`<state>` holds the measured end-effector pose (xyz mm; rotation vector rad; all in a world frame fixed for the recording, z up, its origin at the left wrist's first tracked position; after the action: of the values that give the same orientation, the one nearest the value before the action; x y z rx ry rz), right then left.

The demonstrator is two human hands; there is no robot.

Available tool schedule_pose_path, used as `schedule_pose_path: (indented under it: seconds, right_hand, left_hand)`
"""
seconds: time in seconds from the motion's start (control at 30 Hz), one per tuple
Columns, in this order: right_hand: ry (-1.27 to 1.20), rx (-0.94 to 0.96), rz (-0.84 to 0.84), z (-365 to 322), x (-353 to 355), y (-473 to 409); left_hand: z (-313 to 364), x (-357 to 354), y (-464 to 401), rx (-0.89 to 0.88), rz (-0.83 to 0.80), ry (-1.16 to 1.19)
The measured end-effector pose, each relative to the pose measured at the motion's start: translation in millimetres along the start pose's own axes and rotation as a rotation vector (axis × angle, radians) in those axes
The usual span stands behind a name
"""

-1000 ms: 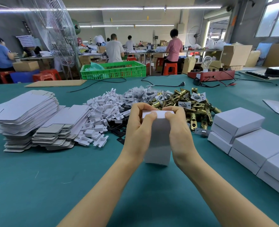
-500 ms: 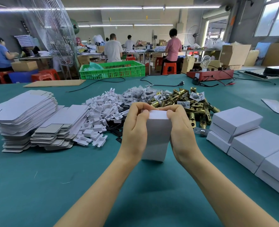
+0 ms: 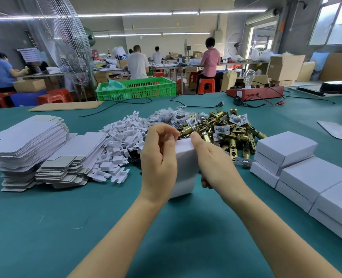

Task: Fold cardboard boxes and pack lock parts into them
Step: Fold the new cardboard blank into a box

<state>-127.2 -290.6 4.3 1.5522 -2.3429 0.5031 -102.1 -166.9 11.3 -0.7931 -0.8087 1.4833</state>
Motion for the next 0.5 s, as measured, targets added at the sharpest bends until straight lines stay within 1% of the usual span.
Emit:
schedule_pose_path:
  seconds: [0.1,0.2,0.3,0.37,0.43,0.5]
  right_hand:
    - [-0.234,-0.086,-0.132,-4.9,3.5,1.2]
    - [-0.414,-0.053,-0.149,-7.1,2.7,1.5]
    - [-0.458,0.060,-0.078,-5.0,2.6,-1.3]
    - [-0.470,0.102,-0.093,2.2,2.9,-7.4]
    - [-0.458,0.064,-0.150,12.6,1.0,-15.0]
    - [-0.450,-0.005,-0.197,26.1,-4.2,-21.9]
  left_hand:
    - [-1.9,-0.7,2.3,0.059,0.006,0.063]
    - [-4.8,-4.2,6.0,0.170,-0.009,0.066]
    - [-12.4,-9.1,10.7,0.321,-0.074,0.061]
    - [-21.5,-8.4,13.2,0.447,-0.086,0.162]
    - [-32.4,-4.5,16.2,0.516,-0.111,0.249]
    - [-43.6,-0.8,20.8,0.491,-0.194,0.188]
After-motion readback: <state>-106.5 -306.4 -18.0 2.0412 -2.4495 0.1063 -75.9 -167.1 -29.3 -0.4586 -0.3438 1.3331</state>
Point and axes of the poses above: each hand's wrist, its own y-axis away from the middle knuckle, its own x-axis out of the back of the hand, z = x × y, the point moved 2 cm from there along -y, towards the middle knuckle, and after that the axes turned 8 degrees about -x, right-handed, at the moved point
